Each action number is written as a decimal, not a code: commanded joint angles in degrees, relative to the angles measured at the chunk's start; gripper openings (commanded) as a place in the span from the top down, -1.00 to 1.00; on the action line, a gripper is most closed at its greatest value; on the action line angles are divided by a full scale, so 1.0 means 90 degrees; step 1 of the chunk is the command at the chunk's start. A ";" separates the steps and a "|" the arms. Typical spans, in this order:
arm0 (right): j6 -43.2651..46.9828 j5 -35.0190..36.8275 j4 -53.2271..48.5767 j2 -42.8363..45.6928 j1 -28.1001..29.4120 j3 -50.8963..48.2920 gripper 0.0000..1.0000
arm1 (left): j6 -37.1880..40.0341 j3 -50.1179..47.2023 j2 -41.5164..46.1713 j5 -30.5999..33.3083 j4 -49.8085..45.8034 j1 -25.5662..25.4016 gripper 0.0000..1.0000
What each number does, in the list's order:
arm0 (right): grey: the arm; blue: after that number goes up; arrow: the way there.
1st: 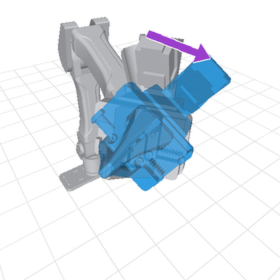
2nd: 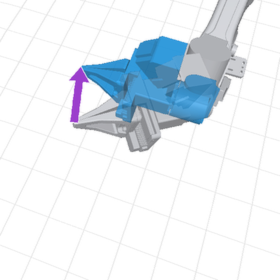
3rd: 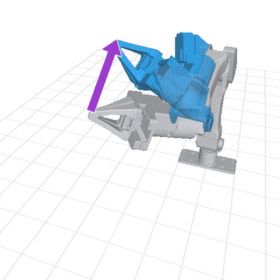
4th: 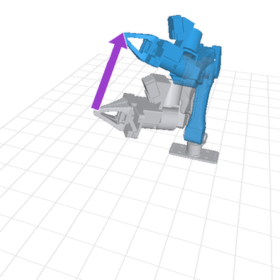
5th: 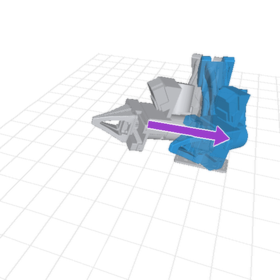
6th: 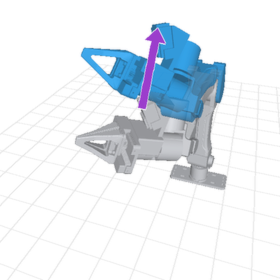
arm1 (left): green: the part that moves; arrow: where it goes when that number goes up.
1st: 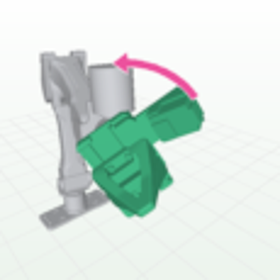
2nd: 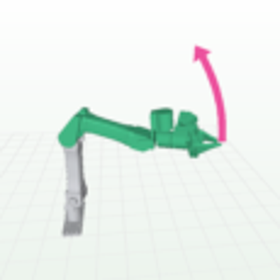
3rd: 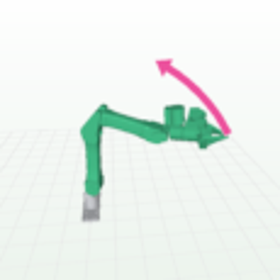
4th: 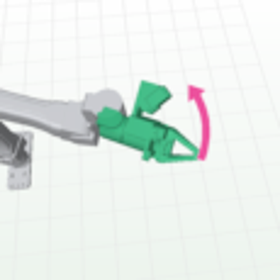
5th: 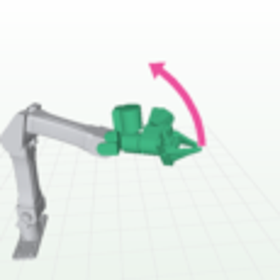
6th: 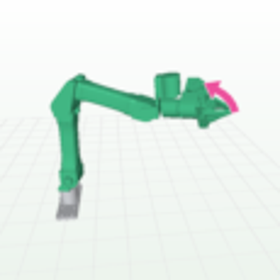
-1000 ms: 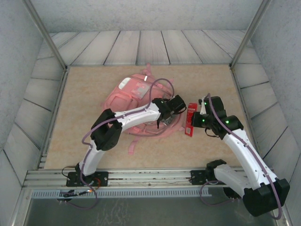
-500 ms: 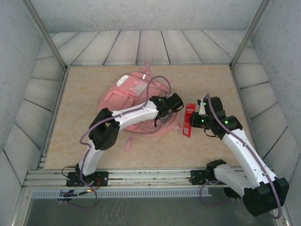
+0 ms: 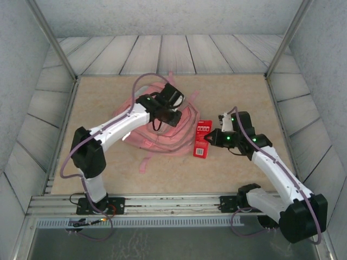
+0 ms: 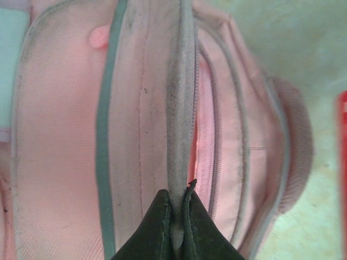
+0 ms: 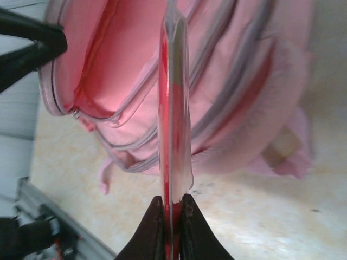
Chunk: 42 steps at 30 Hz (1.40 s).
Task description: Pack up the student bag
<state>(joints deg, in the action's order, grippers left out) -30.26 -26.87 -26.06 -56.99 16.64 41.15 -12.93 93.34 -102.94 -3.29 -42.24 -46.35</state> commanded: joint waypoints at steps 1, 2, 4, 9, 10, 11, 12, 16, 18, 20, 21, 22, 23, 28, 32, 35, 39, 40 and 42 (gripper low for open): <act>-0.0702 -0.1362 0.1281 -0.0298 0.0001 -0.0127 1.00 | 0.0317 0.0082 0.0435 -0.1583 0.0244 0.0020 1.00; -0.0806 -0.1492 0.1484 -0.0407 -0.0010 -0.0128 1.00 | 0.0323 0.0104 0.0486 -0.1828 0.0275 0.0030 1.00; -0.1072 -0.1727 0.1948 -0.0610 0.0000 -0.0149 1.00 | 0.0311 0.0145 0.0580 -0.2299 0.0398 0.0037 1.00; -0.1922 -0.1800 0.2858 -0.1143 -0.0004 -0.0075 1.00 | -0.0043 0.0120 0.0714 -0.2652 0.0875 0.0052 1.00; -0.2073 -0.1676 0.2854 -0.1283 -0.0004 -0.0025 1.00 | -0.0107 0.0118 0.0715 -0.2650 0.0958 0.0063 1.00; -0.2197 -0.1572 0.2938 -0.1385 -0.0004 -0.0011 1.00 | -0.0149 0.0114 0.0708 -0.2667 0.1025 0.0063 1.00; -0.2331 -0.1447 0.3075 -0.1470 -0.0009 -0.0035 1.00 | -0.0198 0.0095 0.0714 -0.2662 0.1099 0.0064 1.00; -0.3037 -0.0736 0.3766 -0.1618 0.0001 -0.0273 1.00 | -0.0530 -0.0065 0.0748 -0.2670 0.1552 0.0086 1.00; -0.3447 -0.0426 0.4184 -0.1574 -0.0003 -0.0470 1.00 | -0.0697 -0.0135 0.0782 -0.2720 0.1770 0.0091 1.00; -0.3768 -0.0068 0.4465 -0.1451 -0.0004 -0.0658 1.00 | -0.0880 -0.0218 0.0820 -0.2752 0.2007 0.0128 1.00; -0.3859 0.0095 0.4524 -0.1384 -0.0001 -0.0740 1.00 | -0.0970 -0.0262 0.0844 -0.2763 0.2115 0.0138 1.00; -0.3943 0.0258 0.4565 -0.1289 -0.0004 -0.0813 1.00 | -0.1076 -0.0306 0.0861 -0.2764 0.2220 0.0171 1.00; -0.3975 0.0380 0.4543 -0.1207 -0.0004 -0.0843 1.00 | -0.1161 -0.0358 0.0891 -0.2750 0.2312 0.0203 1.00; -0.4088 0.0907 0.4379 -0.0881 -0.0001 -0.0971 1.00 | -0.1618 -0.0713 0.1077 -0.2839 0.2916 0.0335 1.00; -0.4294 0.0986 0.4676 -0.0869 0.0003 -0.1034 1.00 | -0.1771 -0.0826 0.1104 -0.2976 0.3101 0.0352 1.00; -0.4241 0.1012 0.4534 -0.0971 0.0063 -0.0801 1.00 | -0.1790 -0.0881 0.1122 -0.2944 0.3120 0.0347 1.00; -0.4313 0.1086 0.4611 -0.1188 0.0193 -0.0606 1.00 | -0.1885 -0.0931 0.1101 -0.2974 0.3302 0.0345 1.00; -0.4356 0.1076 0.4665 -0.1272 0.0225 -0.0571 1.00 | -0.1910 -0.0936 0.1087 -0.2998 0.3361 0.0348 1.00; -0.4423 0.1081 0.4802 -0.1422 0.0321 -0.0529 1.00 | -0.1958 -0.0900 0.1070 -0.3008 0.3435 0.0350 1.00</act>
<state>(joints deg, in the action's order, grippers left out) -68.88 -18.20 14.57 -68.40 18.52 34.87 -29.69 84.05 -96.14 -27.09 -20.25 -43.13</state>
